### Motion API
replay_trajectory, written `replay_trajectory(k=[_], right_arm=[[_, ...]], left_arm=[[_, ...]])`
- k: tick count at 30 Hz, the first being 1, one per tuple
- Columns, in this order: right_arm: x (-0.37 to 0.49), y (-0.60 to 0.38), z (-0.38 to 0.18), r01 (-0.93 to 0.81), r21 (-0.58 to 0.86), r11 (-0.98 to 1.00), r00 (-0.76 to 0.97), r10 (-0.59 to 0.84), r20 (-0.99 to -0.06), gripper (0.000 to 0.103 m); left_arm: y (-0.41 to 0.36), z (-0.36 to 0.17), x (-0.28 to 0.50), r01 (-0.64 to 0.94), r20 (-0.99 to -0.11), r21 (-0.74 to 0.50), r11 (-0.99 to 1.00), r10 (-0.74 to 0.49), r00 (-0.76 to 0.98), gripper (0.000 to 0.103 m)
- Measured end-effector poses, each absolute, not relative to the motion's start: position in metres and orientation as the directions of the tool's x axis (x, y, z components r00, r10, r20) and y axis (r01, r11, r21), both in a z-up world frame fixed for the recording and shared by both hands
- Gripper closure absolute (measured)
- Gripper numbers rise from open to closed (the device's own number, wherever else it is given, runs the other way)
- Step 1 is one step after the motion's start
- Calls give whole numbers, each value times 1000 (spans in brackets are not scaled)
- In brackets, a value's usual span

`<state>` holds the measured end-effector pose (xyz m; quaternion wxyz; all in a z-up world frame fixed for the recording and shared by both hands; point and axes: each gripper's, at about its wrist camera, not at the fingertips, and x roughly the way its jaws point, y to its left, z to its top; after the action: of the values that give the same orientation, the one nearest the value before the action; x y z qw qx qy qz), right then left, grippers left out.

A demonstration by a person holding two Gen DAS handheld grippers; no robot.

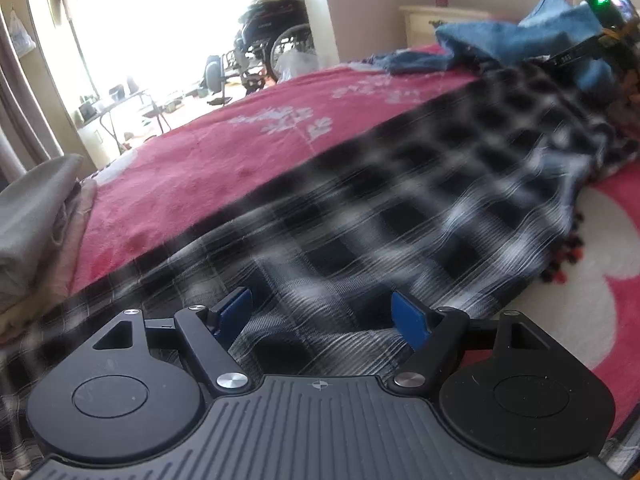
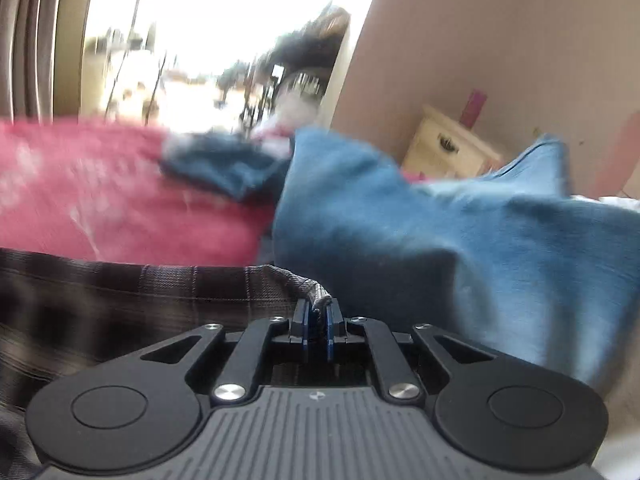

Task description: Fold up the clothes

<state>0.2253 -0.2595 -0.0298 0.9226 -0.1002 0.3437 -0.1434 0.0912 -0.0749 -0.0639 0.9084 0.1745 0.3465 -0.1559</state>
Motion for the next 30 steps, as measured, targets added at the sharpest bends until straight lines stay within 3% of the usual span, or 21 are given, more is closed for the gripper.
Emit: replay_trajectory(k=[2, 4, 11, 13, 16, 19, 22, 27, 29, 30], right_arm=[[235, -262, -37, 203, -318, 926, 702, -364, -612, 82], [237, -266, -37, 230, -315, 921, 701, -381, -603, 65], [212, -294, -9, 345, -73, 936, 726, -316, -611, 64], [185, -299, 6, 392, 26, 919, 739, -298, -604, 56], [135, -309, 18, 458, 211, 863, 731, -231, -642, 54], [84, -322, -3, 591, 415, 691, 657, -114, -745, 54], [44, -332, -43, 685, 571, 451, 632, 21, -775, 53], [35, -340, -84, 721, 622, 305, 641, 48, -766, 58], [39, -340, -83, 719, 622, 311, 650, 19, -760, 73], [42, -339, -80, 711, 616, 339, 653, 6, -757, 91]], left_arm=[[-74, -65, 91, 403, -686, 218, 889, -154, 711, 25], [-75, -67, 92, 406, -686, 226, 885, -151, 712, 25], [-74, -59, 87, 443, -662, 223, 869, -198, 723, 25], [-73, -56, 85, 453, -655, 222, 863, -212, 725, 25], [-73, -52, 83, 469, -644, 221, 855, -233, 729, 25], [-72, -49, 80, 484, -633, 220, 847, -254, 731, 25], [-75, -45, 67, 554, -648, 197, 809, -316, 693, 25], [-77, -50, 46, 604, -684, 166, 779, -350, 640, 25], [-75, -52, 39, 614, -693, 161, 773, -355, 628, 25], [-73, -52, 35, 616, -696, 161, 771, -353, 625, 25]])
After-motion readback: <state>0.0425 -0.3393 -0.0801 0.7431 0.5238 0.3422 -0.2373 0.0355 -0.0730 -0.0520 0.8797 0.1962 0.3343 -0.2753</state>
